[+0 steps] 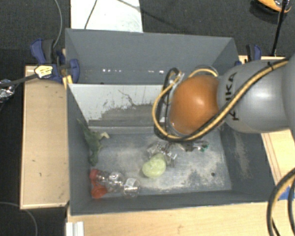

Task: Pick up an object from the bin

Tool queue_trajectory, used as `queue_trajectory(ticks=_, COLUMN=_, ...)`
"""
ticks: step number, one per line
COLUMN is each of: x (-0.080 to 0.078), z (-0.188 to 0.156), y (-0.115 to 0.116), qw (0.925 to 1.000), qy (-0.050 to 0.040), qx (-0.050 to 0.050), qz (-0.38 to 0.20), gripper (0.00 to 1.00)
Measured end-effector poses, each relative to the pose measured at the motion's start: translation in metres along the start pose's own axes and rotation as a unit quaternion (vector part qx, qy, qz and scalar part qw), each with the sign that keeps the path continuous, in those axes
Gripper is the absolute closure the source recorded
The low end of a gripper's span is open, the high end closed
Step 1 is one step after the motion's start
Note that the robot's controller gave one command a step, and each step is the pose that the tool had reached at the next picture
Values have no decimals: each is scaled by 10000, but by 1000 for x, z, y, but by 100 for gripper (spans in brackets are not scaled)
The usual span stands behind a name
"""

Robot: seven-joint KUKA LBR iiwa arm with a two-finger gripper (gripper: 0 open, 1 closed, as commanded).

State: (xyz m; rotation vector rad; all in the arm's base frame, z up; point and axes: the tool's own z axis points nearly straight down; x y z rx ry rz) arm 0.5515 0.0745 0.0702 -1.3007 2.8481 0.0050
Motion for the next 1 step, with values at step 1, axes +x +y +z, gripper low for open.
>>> queue_trajectory(ticks=1, x=-7, z=-171, y=-20, qw=9995, qy=-36, qx=36, qz=302, gripper=100)
